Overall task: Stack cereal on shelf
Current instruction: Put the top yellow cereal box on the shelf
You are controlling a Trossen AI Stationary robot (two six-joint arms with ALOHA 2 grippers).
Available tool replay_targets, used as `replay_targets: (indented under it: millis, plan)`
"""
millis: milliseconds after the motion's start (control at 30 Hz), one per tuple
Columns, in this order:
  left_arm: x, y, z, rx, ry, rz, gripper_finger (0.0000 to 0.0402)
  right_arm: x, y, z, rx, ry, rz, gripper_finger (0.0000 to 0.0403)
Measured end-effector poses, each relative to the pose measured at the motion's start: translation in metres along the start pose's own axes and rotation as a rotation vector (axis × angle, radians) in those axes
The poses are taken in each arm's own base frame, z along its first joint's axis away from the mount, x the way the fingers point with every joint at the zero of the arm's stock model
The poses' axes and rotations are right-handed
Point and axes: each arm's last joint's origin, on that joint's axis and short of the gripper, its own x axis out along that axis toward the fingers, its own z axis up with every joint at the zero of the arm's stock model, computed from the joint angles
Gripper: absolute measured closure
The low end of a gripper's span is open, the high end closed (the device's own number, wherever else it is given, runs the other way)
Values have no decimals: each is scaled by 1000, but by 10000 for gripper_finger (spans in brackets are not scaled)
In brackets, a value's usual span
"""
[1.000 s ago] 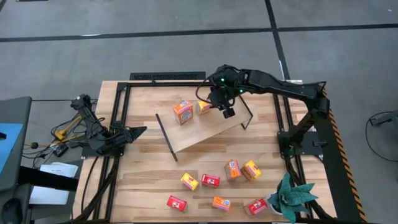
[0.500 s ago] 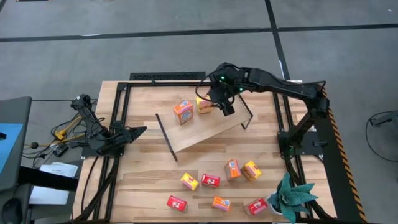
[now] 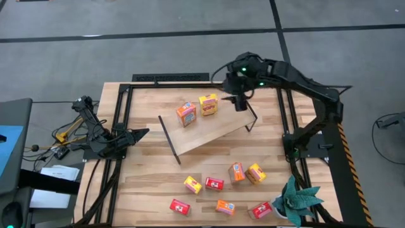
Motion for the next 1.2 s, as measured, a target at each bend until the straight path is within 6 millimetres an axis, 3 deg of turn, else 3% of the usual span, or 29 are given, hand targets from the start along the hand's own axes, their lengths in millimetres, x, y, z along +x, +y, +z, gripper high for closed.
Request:
replay_targets:
  millis: [133, 300, 500, 667, 933, 1200]
  plan:
    - [0, 0, 0, 13, -7, 3, 152, -4, 11, -18, 108, -63, 107, 223]
    - [0, 1, 1, 14, -23, 10, 152, 15, 26, -48, 158, -147, 102, 318]
    - [0, 1, 1, -5, -25, 10, 152, 44, 39, -74, 206, -226, 76, 381]
    - [0, 1, 0, -11, -25, 10, 152, 63, 38, -79, 221, -234, 73, 395]
    - [0, 1, 0, -4, -25, 10, 152, 88, 33, -85, 238, -198, 83, 364]
    - [0, 1, 1, -2, -29, 12, 152, 94, 29, -89, 217, -180, 67, 386]
